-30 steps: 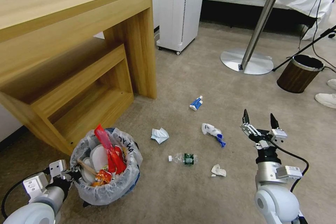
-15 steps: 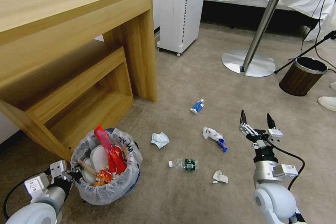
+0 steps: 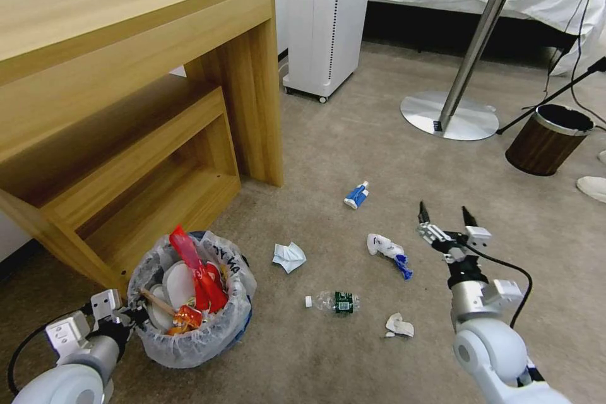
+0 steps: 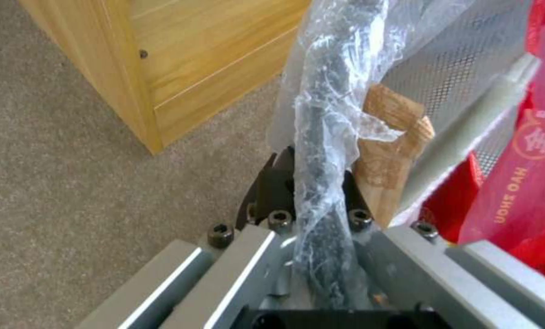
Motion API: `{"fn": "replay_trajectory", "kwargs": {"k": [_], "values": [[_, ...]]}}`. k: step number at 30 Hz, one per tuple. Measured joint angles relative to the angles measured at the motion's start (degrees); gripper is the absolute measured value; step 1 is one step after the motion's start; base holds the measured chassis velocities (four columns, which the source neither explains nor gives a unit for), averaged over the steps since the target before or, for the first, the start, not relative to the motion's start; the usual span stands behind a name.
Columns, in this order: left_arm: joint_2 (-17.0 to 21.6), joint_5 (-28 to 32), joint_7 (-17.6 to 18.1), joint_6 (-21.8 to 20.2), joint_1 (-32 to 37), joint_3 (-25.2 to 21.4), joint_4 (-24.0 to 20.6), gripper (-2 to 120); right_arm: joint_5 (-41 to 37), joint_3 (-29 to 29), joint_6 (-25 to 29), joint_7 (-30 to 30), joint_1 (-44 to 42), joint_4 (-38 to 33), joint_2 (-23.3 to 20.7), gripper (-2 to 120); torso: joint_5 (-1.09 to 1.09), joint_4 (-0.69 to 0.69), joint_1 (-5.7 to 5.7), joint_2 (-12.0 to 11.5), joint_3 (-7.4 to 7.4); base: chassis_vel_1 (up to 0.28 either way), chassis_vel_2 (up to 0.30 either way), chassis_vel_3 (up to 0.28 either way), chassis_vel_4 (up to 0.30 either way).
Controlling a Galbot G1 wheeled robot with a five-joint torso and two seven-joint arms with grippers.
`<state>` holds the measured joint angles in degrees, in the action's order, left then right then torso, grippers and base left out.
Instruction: Pick up the trash bin and place the garbage on the floor into it.
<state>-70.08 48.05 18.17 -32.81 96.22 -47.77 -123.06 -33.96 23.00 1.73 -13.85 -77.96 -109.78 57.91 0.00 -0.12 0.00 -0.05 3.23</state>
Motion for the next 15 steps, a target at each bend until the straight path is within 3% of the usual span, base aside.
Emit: {"fn": "replay_trajectory", "kwargs": {"k": [6, 8, 11, 13, 15], "values": [[-0.9, -0.4, 0.0, 0.2, 0.2, -0.2, -0.3, 1, -4.9, -5.0, -8.3, 0.1, 4.0, 2.8, -4.1, 100, 0.02, 0.0, 0.0, 0.0, 0.0, 0.0, 0.0, 0.0, 0.0], [-1.4, -0.7, -0.1, 0.5, 0.5, -0.4, -0.6, 1, -7.9, -7.2, -14.3, -0.9, 6.3, 3.2, -5.4, 100, 0.0, 0.0, 0.0, 0.0, 0.0, 0.0, 0.0, 0.0, 0.0], [-1.5, -0.8, -0.2, 0.6, 0.6, -0.5, -0.8, 1, -9.3, -9.4, -17.3, -1.1, 8.1, 3.8, -6.4, 100, 0.01, 0.0, 0.0, 0.0, 0.0, 0.0, 0.0, 0.0, 0.0], [-2.0, -1.0, -0.2, 0.7, 0.8, -0.7, -1.1, 1, -13.5, -14.7, -24.0, -1.9, 13.0, 5.3, -8.4, 100, 0.01, 0.0, 0.0, 0.0, 0.0, 0.0, 0.0, 0.0, 0.0], [-2.1, -1.1, -0.2, 0.8, 0.9, -0.8, -1.2, 1, -15.6, -17.3, -26.3, -2.6, 15.2, 6.0, -9.4, 100, 0.01, 0.0, 0.0, 0.0, 0.01, 0.0, 0.0, 0.0, 0.0]]}}
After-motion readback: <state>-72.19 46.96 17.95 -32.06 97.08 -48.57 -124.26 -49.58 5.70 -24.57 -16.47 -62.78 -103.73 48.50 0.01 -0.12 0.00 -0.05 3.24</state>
